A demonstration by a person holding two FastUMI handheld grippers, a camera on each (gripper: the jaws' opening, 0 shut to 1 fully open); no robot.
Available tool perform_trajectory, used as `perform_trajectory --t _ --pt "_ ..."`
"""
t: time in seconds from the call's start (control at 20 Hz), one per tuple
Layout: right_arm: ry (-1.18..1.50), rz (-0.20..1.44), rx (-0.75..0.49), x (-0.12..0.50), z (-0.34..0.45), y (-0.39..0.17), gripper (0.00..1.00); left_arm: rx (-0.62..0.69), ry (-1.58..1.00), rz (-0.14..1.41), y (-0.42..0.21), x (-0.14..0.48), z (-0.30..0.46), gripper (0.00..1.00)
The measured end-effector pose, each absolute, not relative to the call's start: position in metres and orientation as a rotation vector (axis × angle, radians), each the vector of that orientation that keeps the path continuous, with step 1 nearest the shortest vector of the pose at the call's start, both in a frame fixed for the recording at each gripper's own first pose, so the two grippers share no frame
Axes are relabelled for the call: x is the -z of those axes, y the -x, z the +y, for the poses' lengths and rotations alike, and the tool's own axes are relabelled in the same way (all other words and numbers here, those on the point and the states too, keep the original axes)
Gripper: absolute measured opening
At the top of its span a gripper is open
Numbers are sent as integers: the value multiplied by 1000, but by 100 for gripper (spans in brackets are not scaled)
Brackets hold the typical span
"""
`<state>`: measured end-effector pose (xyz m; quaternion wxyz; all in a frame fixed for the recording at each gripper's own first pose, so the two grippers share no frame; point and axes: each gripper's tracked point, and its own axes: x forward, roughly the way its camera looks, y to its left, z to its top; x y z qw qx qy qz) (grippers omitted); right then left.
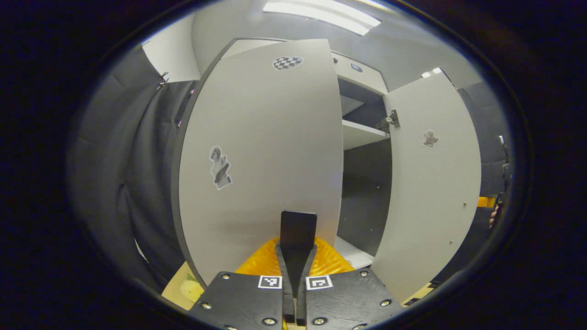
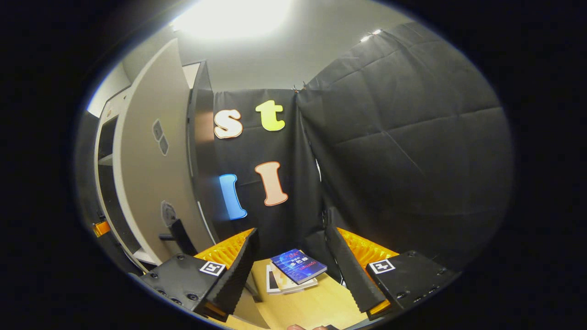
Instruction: Open the right door of the double-door shoe cabinet with the right hand, and open the left door with the left hand.
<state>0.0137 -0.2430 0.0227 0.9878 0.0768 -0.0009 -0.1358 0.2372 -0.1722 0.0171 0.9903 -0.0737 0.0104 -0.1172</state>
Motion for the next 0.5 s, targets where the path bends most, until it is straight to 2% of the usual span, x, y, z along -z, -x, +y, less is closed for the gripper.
perform_trajectory --t 0.5 --pt "-123 -44 283 -36 -203 19 98 263 139 5 -232 -20 -172 4"
